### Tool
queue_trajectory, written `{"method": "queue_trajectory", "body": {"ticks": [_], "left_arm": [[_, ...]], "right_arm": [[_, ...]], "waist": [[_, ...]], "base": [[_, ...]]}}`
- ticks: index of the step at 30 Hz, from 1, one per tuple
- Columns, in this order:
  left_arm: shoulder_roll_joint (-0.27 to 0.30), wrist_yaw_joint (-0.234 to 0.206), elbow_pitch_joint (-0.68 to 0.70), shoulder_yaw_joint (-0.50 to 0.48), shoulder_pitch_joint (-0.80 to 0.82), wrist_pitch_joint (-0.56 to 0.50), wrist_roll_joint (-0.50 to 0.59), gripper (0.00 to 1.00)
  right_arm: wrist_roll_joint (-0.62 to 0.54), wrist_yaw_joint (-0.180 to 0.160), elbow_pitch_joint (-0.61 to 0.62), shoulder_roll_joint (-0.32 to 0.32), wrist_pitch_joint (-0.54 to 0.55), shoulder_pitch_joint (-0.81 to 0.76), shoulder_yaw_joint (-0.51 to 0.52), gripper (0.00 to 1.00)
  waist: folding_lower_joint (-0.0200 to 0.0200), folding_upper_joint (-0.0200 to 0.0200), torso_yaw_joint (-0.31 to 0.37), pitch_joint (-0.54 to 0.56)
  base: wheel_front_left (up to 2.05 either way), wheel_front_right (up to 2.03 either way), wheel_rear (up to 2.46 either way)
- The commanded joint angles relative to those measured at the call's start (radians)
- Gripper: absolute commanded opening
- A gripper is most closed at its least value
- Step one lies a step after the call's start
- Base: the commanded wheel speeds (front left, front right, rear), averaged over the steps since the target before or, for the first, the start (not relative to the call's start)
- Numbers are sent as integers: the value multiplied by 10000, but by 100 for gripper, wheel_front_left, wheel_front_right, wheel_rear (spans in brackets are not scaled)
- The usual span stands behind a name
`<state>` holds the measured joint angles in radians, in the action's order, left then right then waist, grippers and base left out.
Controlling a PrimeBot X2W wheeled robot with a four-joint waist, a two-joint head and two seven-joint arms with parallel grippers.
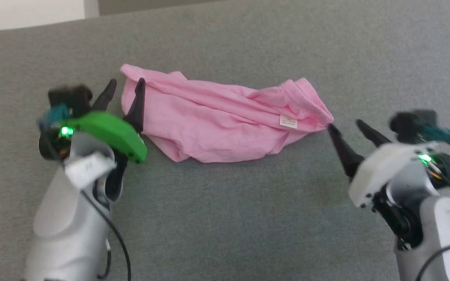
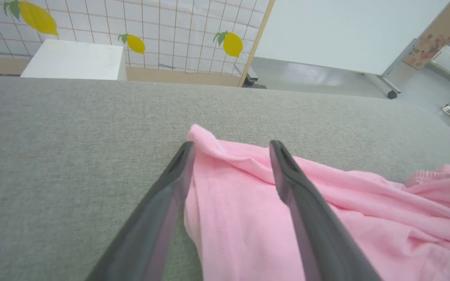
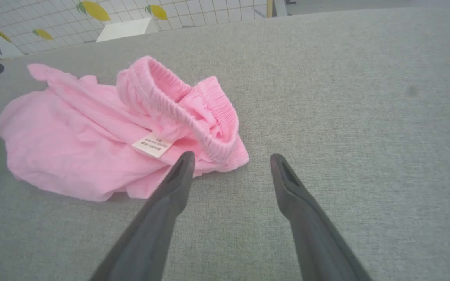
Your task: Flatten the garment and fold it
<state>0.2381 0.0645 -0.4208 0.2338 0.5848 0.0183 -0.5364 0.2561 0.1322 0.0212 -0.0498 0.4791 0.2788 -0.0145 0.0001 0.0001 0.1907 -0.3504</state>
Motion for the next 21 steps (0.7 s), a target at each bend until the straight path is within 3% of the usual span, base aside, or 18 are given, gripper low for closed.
{"method": "queue_trajectory", "body": {"ticks": [1,6,12,17,21], "left_arm": [[-62,-123,256,-120,-472,581,39,100],[-309,-262,1364,-418,-2001,2212,216,100],[-592,-159,2691,-1004,-3212,2427,1032,100],[-909,218,3529,-1550,-3888,2431,1843,100],[-1235,387,3812,-1876,-4327,2432,2234,100]], "right_arm": [[12,-15,226,-5,-431,-307,94,100],[181,-15,558,-5,-2100,-1317,289,100],[-224,-15,75,-5,-3538,-1571,444,100],[-301,-15,-806,-5,-3792,-939,638,100],[-146,-15,-1878,-5,-3347,-136,852,100]], "waist": [[-1,-1,-559,831],[-1,-1,-870,1422],[-1,-1,-1123,1722],[-1,-1,-1144,1749],[-1,-1,-1187,1731]], "base": [[0,0,0],[0,0,0],[0,0,0],[0,0,0],[0,0,0]]}}
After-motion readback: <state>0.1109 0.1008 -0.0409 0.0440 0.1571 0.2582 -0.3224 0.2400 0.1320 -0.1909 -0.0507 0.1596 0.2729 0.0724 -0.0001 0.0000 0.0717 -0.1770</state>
